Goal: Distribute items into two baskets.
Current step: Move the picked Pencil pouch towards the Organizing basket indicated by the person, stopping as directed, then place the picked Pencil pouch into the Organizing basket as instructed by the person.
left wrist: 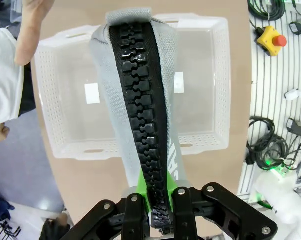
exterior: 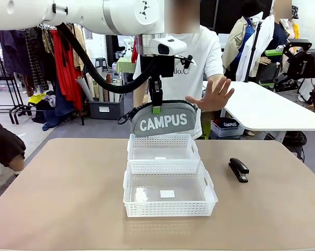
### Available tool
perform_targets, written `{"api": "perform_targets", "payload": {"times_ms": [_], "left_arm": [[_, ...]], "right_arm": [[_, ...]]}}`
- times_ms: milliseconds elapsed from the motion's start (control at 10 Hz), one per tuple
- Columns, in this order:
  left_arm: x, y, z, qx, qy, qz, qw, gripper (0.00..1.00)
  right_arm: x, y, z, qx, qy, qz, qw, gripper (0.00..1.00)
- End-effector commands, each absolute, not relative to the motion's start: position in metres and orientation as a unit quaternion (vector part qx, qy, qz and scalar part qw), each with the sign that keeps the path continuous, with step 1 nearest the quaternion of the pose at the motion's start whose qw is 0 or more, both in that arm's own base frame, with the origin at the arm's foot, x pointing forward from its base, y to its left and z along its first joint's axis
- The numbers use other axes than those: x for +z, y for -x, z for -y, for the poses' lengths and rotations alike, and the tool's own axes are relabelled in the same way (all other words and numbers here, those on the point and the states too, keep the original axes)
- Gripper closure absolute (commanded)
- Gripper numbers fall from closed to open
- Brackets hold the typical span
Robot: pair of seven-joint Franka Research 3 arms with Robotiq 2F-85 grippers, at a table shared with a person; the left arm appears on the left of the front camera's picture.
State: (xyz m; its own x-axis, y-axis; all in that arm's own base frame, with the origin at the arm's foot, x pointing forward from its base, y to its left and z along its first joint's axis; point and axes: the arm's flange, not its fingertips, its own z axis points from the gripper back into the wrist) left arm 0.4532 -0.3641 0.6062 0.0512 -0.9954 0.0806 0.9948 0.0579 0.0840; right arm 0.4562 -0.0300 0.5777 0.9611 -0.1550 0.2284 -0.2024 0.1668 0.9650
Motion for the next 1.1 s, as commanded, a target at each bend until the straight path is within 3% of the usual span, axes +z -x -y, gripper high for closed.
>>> {"api": "perform_targets", "payload": {"times_ms": [0,1000], "left_arm": [[0.6081,-0.4514,0.3633,-0.687,-0.004,0.06,0.724,1.0],[0.6081,-0.4514,0.3633,-0.687,-0.004,0.06,0.724,1.0]], "right_arm": [[0.5787,-0.4549,0.0294,0.017,-0.644,0.138,0.752,0.0],[0.5787,-0.4549,0.0294,0.017,-0.644,0.138,0.752,0.0]]}}
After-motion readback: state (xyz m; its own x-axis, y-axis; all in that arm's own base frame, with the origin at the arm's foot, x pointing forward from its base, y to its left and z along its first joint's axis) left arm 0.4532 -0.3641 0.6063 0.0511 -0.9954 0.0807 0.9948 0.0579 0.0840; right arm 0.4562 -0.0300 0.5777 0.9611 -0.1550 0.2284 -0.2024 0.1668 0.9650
